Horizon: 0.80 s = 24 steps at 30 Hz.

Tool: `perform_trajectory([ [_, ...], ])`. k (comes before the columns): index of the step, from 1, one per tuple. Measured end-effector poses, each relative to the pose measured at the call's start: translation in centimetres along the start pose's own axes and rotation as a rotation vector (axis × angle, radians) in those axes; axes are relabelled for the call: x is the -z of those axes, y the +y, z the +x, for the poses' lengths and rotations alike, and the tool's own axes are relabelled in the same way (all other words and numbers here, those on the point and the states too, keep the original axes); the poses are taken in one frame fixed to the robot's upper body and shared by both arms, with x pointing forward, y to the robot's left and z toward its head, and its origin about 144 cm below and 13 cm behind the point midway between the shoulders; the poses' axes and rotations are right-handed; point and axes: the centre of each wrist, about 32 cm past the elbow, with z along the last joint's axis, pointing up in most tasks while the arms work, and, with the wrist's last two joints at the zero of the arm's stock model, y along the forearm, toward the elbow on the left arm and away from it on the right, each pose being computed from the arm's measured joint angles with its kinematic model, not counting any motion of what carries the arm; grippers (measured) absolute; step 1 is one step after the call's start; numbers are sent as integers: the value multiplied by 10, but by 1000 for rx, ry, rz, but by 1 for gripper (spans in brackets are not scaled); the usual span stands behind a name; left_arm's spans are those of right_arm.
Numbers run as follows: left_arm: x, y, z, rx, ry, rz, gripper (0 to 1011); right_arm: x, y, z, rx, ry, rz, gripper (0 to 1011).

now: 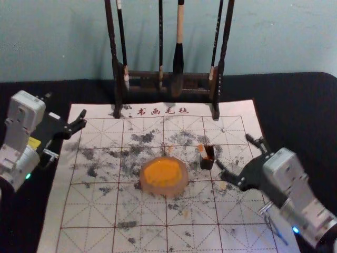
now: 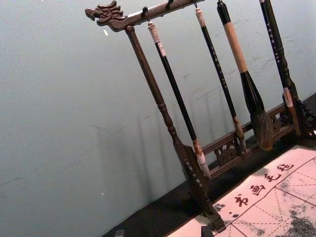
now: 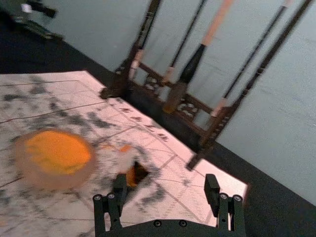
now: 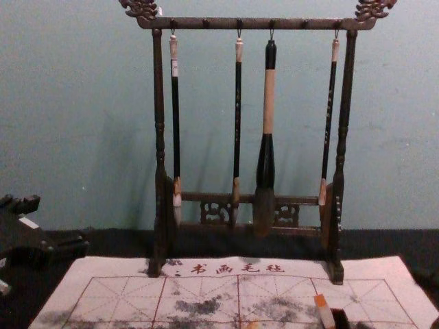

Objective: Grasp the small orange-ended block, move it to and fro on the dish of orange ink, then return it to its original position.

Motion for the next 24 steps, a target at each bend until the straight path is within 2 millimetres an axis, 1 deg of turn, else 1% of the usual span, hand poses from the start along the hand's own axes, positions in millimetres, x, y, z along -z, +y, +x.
perform_trajectory([
  [3,0,0,0,0,0,0,1001,1,1,-16,-21,-26,8,1000],
  [4,0,0,0,0,0,0,1001,1,1,-16,-21,-26,8,1000],
  [7,0,0,0,0,0,0,1001,3,4,-25,-26,-43,9,1000],
  [11,0,0,0,0,0,0,1001,4,15,-36,-13,-63,9,1000],
  [13,0,0,0,0,0,0,1001,4,21,-39,-1,-67,7,1000],
  [14,0,0,0,0,0,0,1001,4,21,-39,-1,-67,7,1000],
  [17,0,0,0,0,0,0,1001,2,32,-45,14,-67,3,1000],
  [18,0,0,0,0,0,0,1001,2,32,-45,14,-67,3,1000],
  [20,0,0,0,0,0,0,1001,0,40,-47,21,-65,-7,1000],
  [24,0,0,0,0,0,0,1001,-3,49,-49,29,-58,-18,1000],
])
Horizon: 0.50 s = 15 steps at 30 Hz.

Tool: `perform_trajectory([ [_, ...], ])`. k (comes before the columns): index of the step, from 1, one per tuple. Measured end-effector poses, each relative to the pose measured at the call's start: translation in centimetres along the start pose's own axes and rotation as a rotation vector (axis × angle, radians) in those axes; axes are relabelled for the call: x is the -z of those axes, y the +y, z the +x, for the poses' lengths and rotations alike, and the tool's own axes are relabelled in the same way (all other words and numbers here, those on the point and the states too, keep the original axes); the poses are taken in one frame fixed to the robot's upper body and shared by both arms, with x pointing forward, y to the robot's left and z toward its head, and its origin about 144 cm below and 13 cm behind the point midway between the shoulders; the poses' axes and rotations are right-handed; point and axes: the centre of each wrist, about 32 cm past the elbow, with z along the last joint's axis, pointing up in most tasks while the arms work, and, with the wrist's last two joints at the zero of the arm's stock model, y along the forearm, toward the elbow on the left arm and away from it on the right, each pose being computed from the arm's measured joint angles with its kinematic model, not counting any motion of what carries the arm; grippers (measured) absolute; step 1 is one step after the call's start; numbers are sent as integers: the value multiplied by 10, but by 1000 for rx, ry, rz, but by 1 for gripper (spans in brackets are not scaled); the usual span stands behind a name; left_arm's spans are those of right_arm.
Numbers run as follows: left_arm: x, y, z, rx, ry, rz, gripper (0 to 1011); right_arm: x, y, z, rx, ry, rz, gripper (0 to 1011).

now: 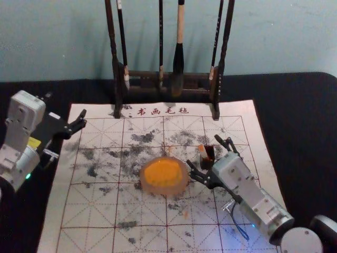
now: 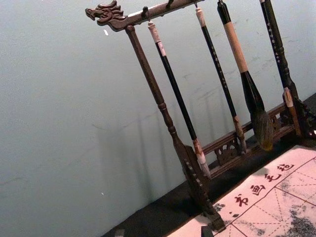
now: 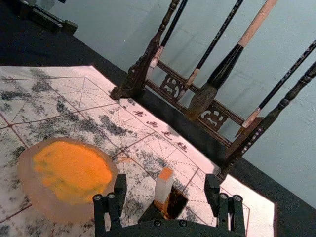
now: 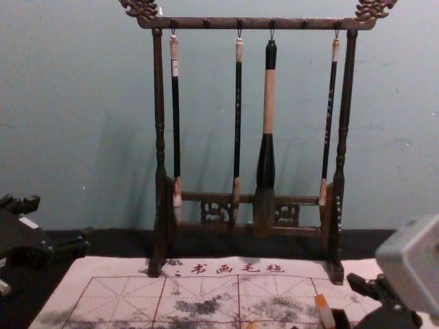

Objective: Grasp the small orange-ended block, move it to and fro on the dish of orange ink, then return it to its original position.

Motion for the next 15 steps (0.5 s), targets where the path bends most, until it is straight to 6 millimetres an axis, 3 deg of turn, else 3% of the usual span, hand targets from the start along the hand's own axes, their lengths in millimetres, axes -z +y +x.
perform_trajectory([
  [15,0,0,0,0,0,0,1001,-5,13,0,10,23,-43,1000],
])
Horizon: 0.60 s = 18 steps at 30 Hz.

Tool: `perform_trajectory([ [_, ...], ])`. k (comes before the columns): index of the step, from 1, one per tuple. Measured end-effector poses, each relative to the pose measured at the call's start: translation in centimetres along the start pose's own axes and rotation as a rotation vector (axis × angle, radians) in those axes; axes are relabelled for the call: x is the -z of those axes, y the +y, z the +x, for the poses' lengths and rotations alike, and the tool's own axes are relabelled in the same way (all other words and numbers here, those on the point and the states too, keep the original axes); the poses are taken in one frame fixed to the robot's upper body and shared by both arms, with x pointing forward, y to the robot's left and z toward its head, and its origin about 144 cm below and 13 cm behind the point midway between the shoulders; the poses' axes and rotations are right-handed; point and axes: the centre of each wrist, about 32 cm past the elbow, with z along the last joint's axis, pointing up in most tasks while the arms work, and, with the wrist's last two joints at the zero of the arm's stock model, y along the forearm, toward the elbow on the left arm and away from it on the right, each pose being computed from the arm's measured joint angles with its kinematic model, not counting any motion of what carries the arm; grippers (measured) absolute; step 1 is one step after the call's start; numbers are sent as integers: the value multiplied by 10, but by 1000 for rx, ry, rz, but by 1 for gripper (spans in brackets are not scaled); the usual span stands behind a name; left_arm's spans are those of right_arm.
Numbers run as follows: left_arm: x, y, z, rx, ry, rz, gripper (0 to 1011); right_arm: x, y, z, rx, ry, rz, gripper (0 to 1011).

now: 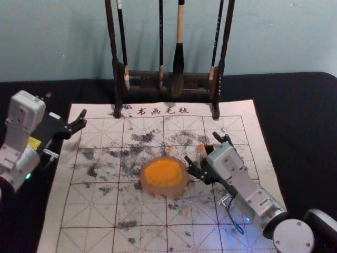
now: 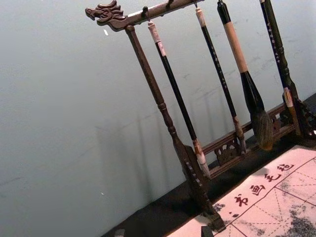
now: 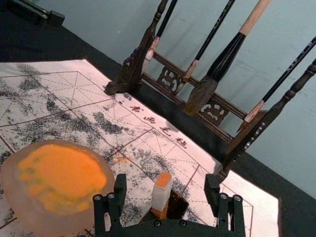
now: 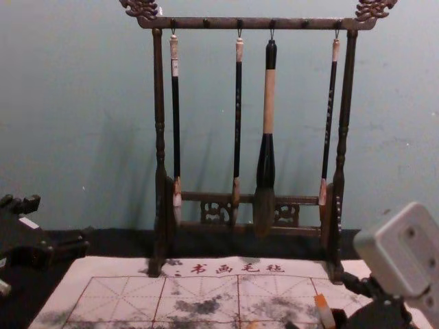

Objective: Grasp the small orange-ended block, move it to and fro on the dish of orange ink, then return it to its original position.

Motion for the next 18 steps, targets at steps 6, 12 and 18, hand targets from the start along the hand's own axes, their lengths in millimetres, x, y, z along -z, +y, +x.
perform_trajectory([
  [6,0,0,0,0,0,0,1001,0,0,0,-1,-1,0,1000],
  [12,0,0,0,0,0,0,1001,0,0,0,-1,-1,1,958],
  [18,0,0,0,0,0,0,1001,0,0,0,-1,-2,1,838],
])
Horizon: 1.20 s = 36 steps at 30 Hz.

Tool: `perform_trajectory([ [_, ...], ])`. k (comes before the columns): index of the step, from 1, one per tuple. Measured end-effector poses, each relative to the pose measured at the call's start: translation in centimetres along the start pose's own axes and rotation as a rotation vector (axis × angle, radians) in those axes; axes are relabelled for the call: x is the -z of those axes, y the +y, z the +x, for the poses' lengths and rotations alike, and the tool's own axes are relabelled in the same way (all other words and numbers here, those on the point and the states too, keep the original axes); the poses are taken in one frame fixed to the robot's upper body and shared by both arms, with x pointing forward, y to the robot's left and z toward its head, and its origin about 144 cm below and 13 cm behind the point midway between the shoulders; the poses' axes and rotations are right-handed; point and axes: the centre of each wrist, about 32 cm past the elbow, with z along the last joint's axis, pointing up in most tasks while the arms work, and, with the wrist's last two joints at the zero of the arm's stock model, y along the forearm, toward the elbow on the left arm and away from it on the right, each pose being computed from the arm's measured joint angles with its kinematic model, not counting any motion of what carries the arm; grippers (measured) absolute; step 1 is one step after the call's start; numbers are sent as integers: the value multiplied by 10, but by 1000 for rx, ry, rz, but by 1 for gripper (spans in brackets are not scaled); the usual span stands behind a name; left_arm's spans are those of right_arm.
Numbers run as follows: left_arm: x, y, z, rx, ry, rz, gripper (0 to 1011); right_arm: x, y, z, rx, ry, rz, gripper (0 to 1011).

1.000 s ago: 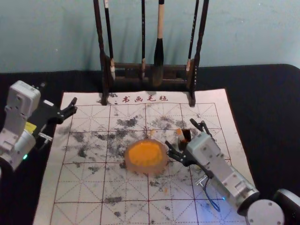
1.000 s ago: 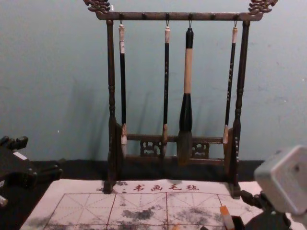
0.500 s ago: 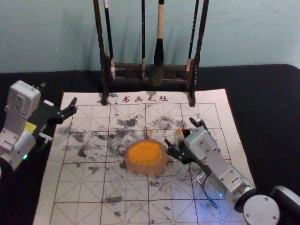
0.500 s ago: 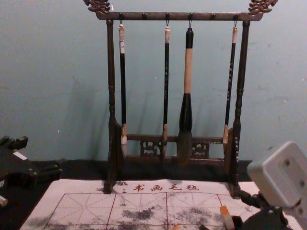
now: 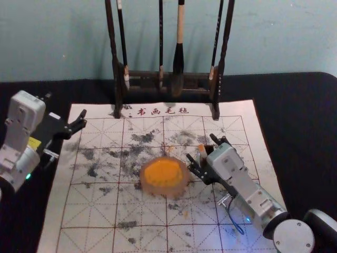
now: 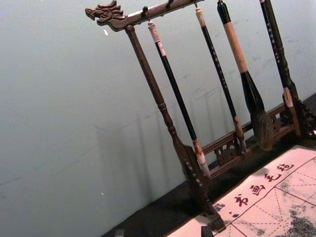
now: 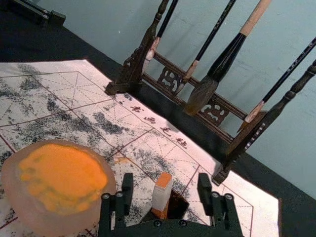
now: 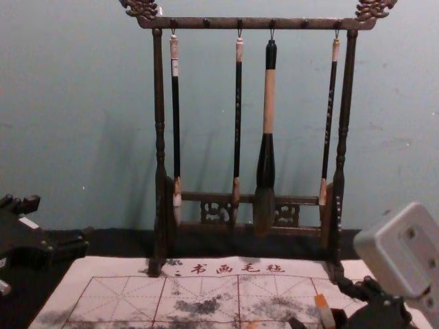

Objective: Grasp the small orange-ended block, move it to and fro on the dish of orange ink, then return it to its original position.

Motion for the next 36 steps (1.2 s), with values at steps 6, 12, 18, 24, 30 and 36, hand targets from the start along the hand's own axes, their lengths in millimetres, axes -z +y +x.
perform_trajectory([
  [6,0,0,0,0,0,0,1001,0,0,0,0,0,1,652],
  [12,0,0,0,0,0,0,1001,0,0,0,1,0,1,477],
  [18,0,0,0,0,0,0,1001,0,0,0,1,0,1,287],
  [24,0,0,0,0,0,0,1001,0,0,0,1,0,2,135],
  [30,0,0,0,0,0,0,1001,0,0,0,1,1,2,135],
  [36,0,0,0,0,0,0,1001,0,0,0,1,1,2,135],
])
